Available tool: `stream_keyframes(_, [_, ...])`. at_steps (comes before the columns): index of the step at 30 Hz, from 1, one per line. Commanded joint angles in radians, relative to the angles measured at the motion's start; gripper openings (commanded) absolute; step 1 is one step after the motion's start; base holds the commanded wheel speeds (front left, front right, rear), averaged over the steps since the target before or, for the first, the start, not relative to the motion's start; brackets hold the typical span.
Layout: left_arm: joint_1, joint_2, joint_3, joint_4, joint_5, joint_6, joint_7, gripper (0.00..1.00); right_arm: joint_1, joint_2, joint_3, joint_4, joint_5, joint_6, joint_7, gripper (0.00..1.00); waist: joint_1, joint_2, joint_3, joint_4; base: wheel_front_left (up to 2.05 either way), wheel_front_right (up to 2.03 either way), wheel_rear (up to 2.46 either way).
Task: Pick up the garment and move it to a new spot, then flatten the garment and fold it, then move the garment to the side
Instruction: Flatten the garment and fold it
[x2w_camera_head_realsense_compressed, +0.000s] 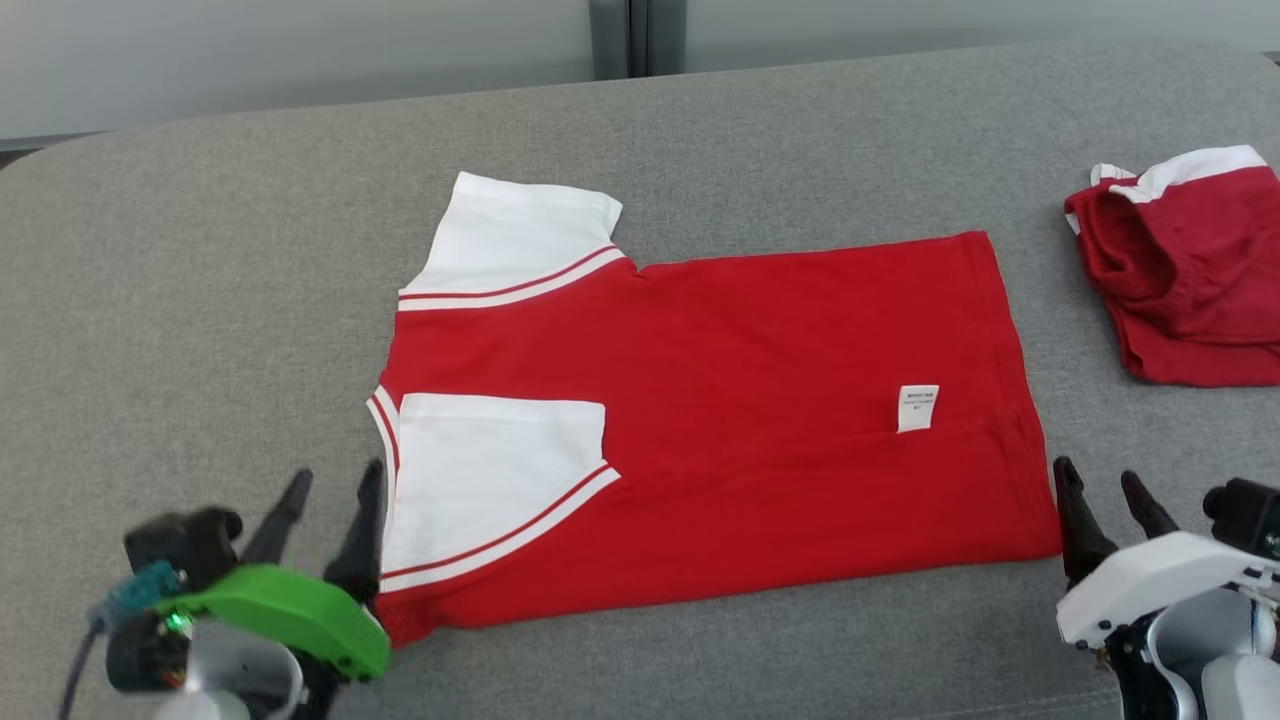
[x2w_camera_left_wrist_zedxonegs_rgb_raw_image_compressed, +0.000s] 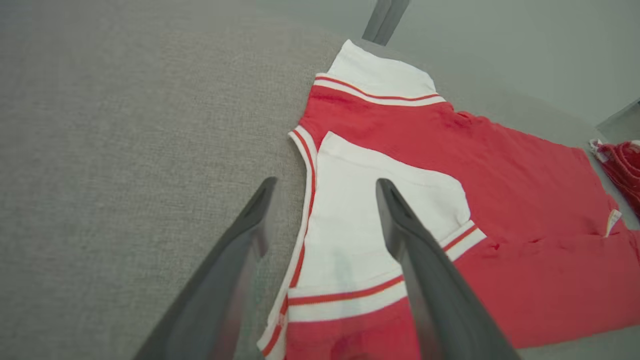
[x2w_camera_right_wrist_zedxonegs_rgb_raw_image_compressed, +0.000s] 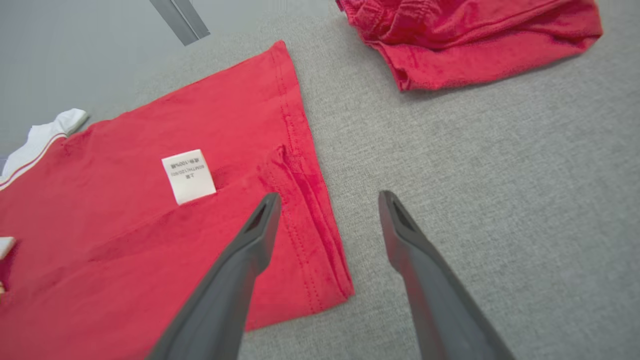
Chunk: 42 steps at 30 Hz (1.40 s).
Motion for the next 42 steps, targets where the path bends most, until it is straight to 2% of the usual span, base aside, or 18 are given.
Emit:
stream_keyframes(1, [-0.063, 0.031, 0.004, -0.013, 0.02, -0.01, 0.022, 1.0, -0.025, -0.002, 0.01, -0.012, -0.014, -0.001, 0.004, 1.0, 0.0, 0.0, 0.023, -0.013, 0.0, 0.0, 0.0])
stream_keyframes(5, [-0.274, 0.145, -0.014, -0.037, 0.084, -0.062, 0.116, 1.0, -0.096, -0.002, 0.045, -0.042, -0.036, -0.001, 0.018, 1.0, 0.0, 0.0, 0.079, -0.033, 0.0, 0.0, 0.0])
stream_keyframes(9, [-0.531, 0.224, -0.032, -0.011, 0.108, -0.114, 0.23, 1.0, -0.191, -0.002, 0.09, -0.064, -0.05, -0.001, 0.033, 1.0, 0.0, 0.0, 0.159, -0.065, 0.0, 0.0, 0.0])
stream_keyframes(13, [-0.747, 0.266, -0.078, 0.057, 0.105, -0.148, 0.354, 1.0, -0.286, -0.002, 0.141, -0.078, -0.069, -0.001, 0.038, 1.0, 0.0, 0.0, 0.247, -0.097, 0.0, 0.0, 0.0])
stream_keyframes(17, [-0.897, 0.256, -0.11, 0.164, 0.049, -0.162, 0.436, 1.0, -0.37, -0.002, 0.185, -0.074, -0.068, -0.001, 0.035, 1.0, 0.0, 0.0, 0.325, -0.126, 0.0, 0.0, 0.0])
stream_keyframes(19, [-0.95, 0.27, -0.128, 0.217, 0.04, -0.164, 0.472, 1.0, -0.408, -0.001, 0.205, -0.072, -0.067, -0.001, 0.03, 1.0, 0.0, 0.0, 0.363, -0.142, 0.0, 0.0, 0.0])
stream_keyframes(26, [-1.02, 0.312, -0.154, 0.318, -0.058, -0.17, 0.569, 1.0, -0.502, -0.001, 0.252, -0.054, -0.052, -0.001, -0.001, 1.0, 0.0, 0.0, 0.465, -0.197, 0.0, 0.0, 0.0])
stream_keyframes(33, [-1.005, 0.391, -0.149, 0.31, -0.126, -0.171, 0.607, 1.0, -0.52, -0.009, 0.254, -0.043, -0.048, -0.001, -0.034, 1.0, 0.0, 0.0, 0.514, -0.228, 0.0, 0.0, 0.0])
stream_keyframes(37, [-0.995, 0.414, -0.143, 0.3, -0.144, -0.172, 0.615, 1.0, -0.527, -0.009, 0.251, -0.035, -0.045, -0.001, -0.046, 1.0, 0.0, 0.0, 0.52, -0.238, 0.0, 0.0, 0.0])
stream_keyframes(42, [-1.002, 0.413, -0.148, 0.28, -0.158, -0.171, 0.626, 1.0, -0.534, -0.008, 0.258, -0.025, -0.049, -0.001, -0.053, 1.0, 0.0, 0.0, 0.52, -0.246, 0.0, 0.0, 0.0])
